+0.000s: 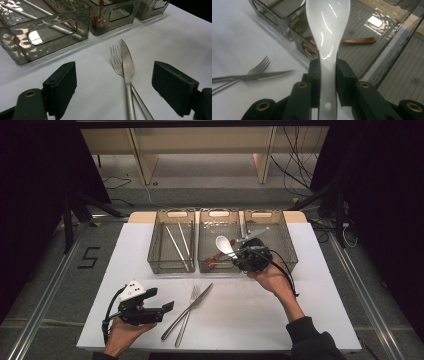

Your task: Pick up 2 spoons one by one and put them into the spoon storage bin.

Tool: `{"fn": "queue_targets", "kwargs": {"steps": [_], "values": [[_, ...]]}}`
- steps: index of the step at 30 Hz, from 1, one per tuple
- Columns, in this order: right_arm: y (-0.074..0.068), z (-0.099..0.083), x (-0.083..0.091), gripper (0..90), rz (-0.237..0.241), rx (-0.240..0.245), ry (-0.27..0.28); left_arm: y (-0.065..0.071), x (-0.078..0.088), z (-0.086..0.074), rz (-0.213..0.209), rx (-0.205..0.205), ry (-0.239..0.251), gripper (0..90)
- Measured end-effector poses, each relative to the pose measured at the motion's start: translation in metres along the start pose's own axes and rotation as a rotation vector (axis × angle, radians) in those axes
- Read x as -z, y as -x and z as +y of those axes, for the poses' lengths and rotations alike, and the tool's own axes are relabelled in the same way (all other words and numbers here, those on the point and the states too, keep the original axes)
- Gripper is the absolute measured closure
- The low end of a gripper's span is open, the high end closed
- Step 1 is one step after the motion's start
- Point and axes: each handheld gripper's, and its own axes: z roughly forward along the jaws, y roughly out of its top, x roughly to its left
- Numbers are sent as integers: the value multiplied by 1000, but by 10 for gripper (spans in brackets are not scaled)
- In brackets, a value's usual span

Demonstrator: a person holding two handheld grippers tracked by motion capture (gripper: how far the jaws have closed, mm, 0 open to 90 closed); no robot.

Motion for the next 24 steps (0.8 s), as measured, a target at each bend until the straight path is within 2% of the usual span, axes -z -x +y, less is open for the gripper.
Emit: {"fn": "queue_targets", "kwargs": {"steps": [10, 14, 24], "values": [[15, 30, -25, 762, -29, -41, -22, 8, -2, -4, -16, 3, -1, 196], [22, 37, -34, 762, -37, -69, -30, 8, -2, -5, -20, -2, -6, 196], [27, 47, -50, 761, -51, -75, -60, 8, -4, -5, -25, -8, -12, 196]]}}
